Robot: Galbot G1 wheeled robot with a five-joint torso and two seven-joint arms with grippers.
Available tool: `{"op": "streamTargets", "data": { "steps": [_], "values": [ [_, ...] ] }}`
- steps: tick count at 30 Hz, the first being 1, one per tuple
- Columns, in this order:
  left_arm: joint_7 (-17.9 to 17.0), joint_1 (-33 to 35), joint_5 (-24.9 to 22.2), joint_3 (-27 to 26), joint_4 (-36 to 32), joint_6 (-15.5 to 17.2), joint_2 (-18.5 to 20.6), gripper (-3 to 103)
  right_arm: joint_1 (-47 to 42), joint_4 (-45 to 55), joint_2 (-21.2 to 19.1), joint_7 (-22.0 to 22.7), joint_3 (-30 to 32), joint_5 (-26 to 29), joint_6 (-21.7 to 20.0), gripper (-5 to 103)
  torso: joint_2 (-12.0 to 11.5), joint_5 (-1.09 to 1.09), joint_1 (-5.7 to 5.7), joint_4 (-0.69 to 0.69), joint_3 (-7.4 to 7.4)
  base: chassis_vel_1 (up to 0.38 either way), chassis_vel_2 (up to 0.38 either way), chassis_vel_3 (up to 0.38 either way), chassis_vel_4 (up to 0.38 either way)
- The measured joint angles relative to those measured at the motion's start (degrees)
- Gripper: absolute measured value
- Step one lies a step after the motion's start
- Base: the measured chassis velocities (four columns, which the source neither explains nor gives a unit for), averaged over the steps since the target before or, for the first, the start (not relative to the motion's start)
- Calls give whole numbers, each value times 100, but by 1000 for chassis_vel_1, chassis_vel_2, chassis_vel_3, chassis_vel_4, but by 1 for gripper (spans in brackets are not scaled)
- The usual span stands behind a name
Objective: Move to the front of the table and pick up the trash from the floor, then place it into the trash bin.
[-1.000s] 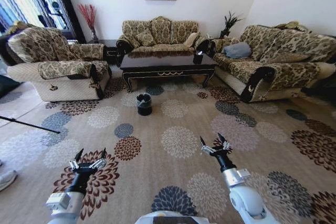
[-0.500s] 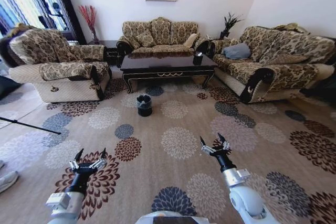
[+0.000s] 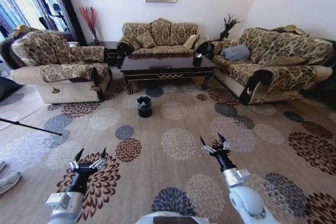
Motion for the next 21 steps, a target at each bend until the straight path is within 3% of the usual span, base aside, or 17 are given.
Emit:
{"op": "streamTargets", "data": {
  "steps": [21],
  "values": [
    [0,0,0,0,0,0,0,100,0,0,0,0,0,0,0,100,584,0,259,0,326,0,0,0,0]
  ]
}}
